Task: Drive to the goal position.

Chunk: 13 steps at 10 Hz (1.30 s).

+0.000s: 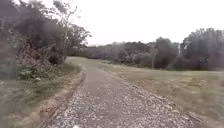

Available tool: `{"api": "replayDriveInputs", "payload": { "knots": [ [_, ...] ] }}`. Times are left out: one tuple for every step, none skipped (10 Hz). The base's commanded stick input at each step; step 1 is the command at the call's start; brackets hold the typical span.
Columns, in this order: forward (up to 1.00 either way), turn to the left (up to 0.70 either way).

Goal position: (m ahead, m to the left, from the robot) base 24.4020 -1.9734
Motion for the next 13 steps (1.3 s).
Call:
{"api": "replayDriveInputs", "payload": {
  "knots": [
    [0.60,0.06],
    [0.60,0.06],
    [0.60,0.06],
    [0.60,0.06],
    [0.60,0.06],
    [0.60,0.06],
    [0.60,0.05],
    [0.60,0.04],
    [0.60,0.00],
    [0.60,0.00],
    [0.60,0.00],
    [0.60,0.00],
    [0.60,0.00]
  ]
}}
